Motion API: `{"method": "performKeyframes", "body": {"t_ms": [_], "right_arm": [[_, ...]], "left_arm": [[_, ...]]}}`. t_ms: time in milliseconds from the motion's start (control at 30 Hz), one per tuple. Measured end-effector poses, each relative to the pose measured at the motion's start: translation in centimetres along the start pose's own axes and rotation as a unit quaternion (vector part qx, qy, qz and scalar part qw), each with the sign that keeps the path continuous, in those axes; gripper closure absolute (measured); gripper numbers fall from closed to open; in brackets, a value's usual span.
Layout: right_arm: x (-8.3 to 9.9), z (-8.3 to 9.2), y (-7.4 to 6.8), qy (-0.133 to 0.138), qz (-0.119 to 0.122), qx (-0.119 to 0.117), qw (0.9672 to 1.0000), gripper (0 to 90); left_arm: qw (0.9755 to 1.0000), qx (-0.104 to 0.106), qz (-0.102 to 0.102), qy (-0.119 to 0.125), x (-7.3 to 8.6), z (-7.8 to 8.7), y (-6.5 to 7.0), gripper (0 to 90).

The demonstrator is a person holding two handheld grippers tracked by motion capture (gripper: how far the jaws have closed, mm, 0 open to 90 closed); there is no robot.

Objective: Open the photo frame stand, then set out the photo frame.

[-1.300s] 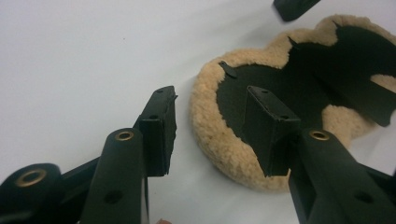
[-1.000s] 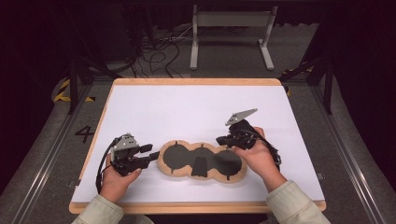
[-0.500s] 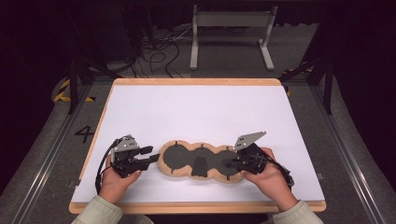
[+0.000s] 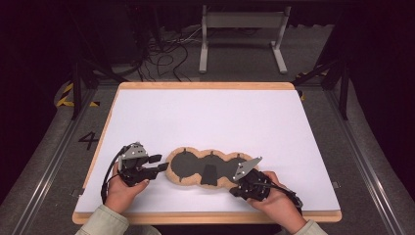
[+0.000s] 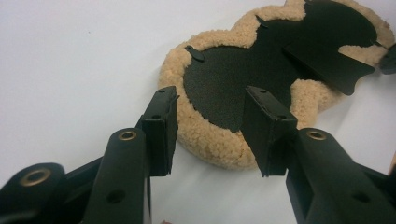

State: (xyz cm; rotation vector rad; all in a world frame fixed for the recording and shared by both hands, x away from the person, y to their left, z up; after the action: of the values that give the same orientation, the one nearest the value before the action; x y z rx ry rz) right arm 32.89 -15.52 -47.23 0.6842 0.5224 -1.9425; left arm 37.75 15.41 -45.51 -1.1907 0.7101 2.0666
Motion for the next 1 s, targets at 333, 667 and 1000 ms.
{"method": "performKeyframes", "body": {"t_ms": [333, 667, 1000], "right_arm": [[0.0, 0.6, 0.9, 0.023, -0.006, 0.015, 0.9996, 90.0], [-1.0, 0.3, 0.2, 0.053, -0.011, -0.002, 0.9985, 90.0], [-1.4, -1.5, 0.5, 0.082, -0.037, -0.010, 0.9959, 90.0]], "left_arm": [[1.0000, 0.002, -0.005, -0.003, 0.0, -0.2, 0.0, 56.0], [1.0000, -0.006, -0.001, 0.007, -0.1, 0.1, 0.0, 55.5], [0.9998, -0.013, 0.005, 0.015, -0.1, 0.3, -0.3, 54.2]]}}
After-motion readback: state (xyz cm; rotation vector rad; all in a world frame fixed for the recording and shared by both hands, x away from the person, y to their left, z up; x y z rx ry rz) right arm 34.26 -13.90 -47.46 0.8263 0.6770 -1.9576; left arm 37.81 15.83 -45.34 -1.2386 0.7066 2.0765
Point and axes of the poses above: each handheld gripper's, and its own axes: z roughly backward along the jaws, x roughly out of its underside, y roughly to its right, the point moved 5 cm from there along -z, roughly forward along the jaws, and after that the axes turned 11 degrees about y, right-handed, at the moved point
